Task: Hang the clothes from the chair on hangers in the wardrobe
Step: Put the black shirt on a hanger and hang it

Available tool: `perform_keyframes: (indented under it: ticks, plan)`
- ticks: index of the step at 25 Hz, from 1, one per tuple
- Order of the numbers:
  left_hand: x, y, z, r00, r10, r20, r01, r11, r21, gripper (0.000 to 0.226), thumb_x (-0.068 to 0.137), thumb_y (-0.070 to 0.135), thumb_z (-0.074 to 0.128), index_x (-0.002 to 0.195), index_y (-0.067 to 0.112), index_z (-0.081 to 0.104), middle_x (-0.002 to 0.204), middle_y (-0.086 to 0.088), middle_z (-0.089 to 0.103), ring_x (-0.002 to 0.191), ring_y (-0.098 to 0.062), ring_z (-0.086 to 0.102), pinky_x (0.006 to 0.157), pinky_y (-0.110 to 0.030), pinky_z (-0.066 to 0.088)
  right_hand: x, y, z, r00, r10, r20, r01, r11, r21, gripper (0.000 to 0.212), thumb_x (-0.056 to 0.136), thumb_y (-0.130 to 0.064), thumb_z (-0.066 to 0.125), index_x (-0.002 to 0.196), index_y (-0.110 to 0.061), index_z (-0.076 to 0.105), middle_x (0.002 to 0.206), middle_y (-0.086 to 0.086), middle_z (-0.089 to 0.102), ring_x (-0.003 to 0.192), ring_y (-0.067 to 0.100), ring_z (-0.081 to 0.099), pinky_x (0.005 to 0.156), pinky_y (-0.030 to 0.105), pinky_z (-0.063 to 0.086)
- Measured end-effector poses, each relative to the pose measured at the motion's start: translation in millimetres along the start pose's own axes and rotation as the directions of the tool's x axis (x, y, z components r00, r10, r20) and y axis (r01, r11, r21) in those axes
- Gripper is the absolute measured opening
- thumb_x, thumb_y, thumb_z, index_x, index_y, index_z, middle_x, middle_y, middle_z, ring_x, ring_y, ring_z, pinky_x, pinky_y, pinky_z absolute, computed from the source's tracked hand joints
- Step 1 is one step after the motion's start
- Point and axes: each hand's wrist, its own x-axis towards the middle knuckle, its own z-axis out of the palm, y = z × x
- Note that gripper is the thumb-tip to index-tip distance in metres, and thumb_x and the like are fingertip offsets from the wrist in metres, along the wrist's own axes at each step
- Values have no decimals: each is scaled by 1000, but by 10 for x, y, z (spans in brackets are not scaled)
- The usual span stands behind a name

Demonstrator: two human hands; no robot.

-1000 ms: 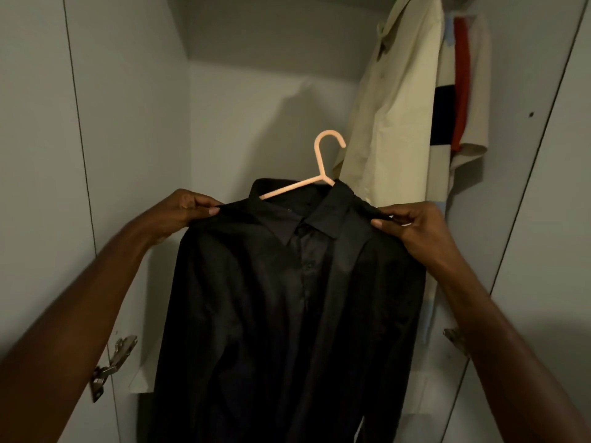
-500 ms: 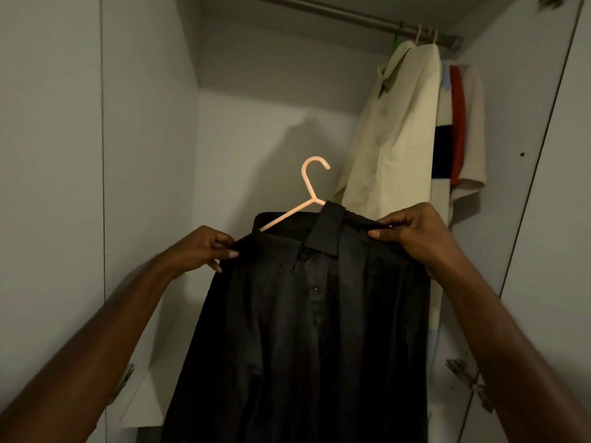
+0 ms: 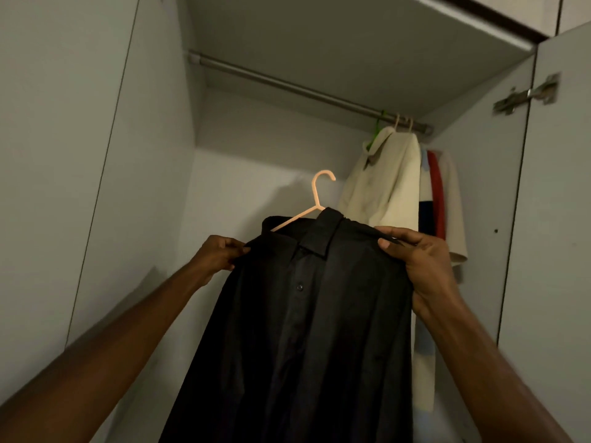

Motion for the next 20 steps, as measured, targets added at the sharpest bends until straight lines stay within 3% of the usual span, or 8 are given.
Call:
perform_keyframes:
  ticks: [5, 8, 17, 20]
  plan:
    - [652, 34, 299, 998, -28, -59, 32, 997, 68, 15, 87, 14, 79, 99, 4, 77, 92, -17, 74, 77, -23, 69, 65, -33, 60, 538, -25, 124, 978, -187, -97, 151, 942, -299, 18, 88, -1, 74, 100, -14, 80, 93, 0, 78, 91, 12, 75, 91, 37, 60]
    - [1059, 76, 475, 993, -7, -118, 20, 994, 109, 16, 85, 17, 82, 97, 6, 79, 86, -17, 73, 70, -22, 67, 60, -29, 55, 923, -103, 186, 956, -280, -89, 211, 864, -457, 17, 90, -7, 73, 105, -15, 80, 100, -5, 76, 96, 7, 70, 99, 35, 56]
    - [2209, 247, 990, 970, 24, -240, 11, 990, 144, 13, 75, 20, 89, 79, 12, 79, 78, -5, 73, 74, -25, 71, 72, -34, 61, 2068, -244, 374, 919, -378, -115, 250, 782, -571, 15, 89, -8, 74, 101, -14, 80, 97, -2, 75, 95, 10, 68, 91, 37, 60]
    - [2678, 307, 1123, 976, 47, -214, -25, 994, 106, 11, 74, 18, 88, 76, 12, 80, 75, -5, 74, 73, -24, 71, 64, -30, 58, 2391, -231, 394, 889, -429, -160, 236, 729, -642, 14, 89, -10, 75, 102, -12, 80, 99, 2, 75, 89, 8, 65, 86, 31, 59]
